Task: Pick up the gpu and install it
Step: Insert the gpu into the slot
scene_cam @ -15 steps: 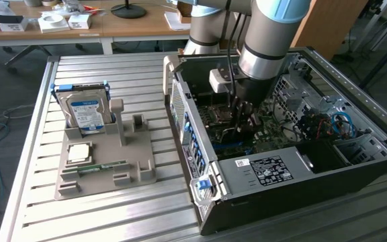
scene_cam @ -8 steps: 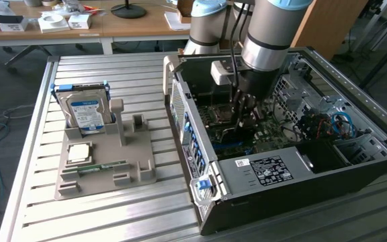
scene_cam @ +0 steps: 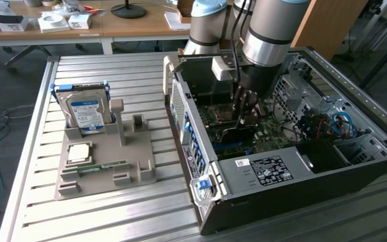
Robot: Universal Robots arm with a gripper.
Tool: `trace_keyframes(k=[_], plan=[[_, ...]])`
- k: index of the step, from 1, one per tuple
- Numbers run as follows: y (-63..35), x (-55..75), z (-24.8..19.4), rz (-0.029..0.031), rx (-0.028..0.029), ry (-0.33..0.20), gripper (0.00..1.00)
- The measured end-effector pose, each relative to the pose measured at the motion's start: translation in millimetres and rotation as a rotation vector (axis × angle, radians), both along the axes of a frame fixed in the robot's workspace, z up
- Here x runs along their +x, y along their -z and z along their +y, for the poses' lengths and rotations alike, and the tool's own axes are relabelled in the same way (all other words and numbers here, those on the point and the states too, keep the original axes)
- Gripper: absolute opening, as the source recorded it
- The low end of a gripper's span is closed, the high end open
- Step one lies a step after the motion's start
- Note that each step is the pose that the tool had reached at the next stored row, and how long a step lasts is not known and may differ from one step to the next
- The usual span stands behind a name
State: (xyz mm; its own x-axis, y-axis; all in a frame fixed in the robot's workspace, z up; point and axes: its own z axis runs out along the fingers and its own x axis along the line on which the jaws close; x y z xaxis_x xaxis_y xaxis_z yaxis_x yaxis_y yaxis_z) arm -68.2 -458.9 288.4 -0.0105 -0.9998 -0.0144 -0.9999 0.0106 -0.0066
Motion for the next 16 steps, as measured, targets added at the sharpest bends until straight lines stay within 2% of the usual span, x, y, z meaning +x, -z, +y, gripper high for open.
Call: trace_keyframes(k=[16], plan=[[-22.9, 0.0, 0.0, 0.0, 0.0001, 0.0, 0.34]])
